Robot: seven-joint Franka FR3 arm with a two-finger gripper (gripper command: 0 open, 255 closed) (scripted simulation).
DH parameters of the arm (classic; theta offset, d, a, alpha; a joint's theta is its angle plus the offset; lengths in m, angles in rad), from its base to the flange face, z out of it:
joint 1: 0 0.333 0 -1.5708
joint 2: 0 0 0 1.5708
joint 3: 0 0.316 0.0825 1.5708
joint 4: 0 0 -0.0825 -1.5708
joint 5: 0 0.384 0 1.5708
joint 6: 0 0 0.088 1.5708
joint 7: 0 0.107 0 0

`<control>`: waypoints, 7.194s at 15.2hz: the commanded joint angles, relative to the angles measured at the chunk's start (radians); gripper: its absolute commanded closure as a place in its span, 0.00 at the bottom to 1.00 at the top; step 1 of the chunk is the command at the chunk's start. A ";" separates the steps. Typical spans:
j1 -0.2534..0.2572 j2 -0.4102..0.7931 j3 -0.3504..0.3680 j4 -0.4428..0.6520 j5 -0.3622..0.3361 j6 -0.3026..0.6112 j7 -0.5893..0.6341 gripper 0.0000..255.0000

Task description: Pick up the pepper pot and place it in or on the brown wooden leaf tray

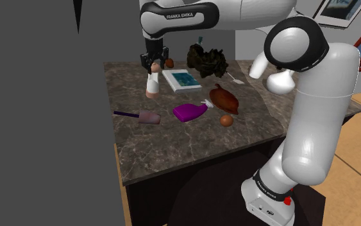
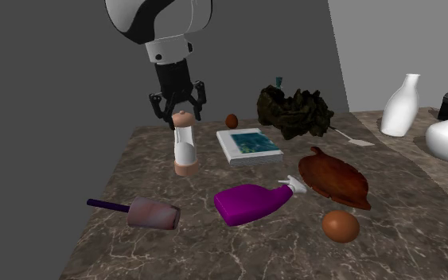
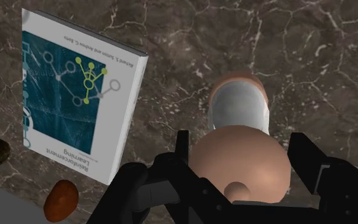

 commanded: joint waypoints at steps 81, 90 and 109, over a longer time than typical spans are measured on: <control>-0.332 -0.697 -0.349 -0.746 -0.019 0.165 -0.636 1.00; -0.333 -0.688 -0.353 -0.786 -0.023 0.213 -0.629 1.00; -0.325 -0.723 -0.332 -0.693 -0.015 0.084 -0.630 0.00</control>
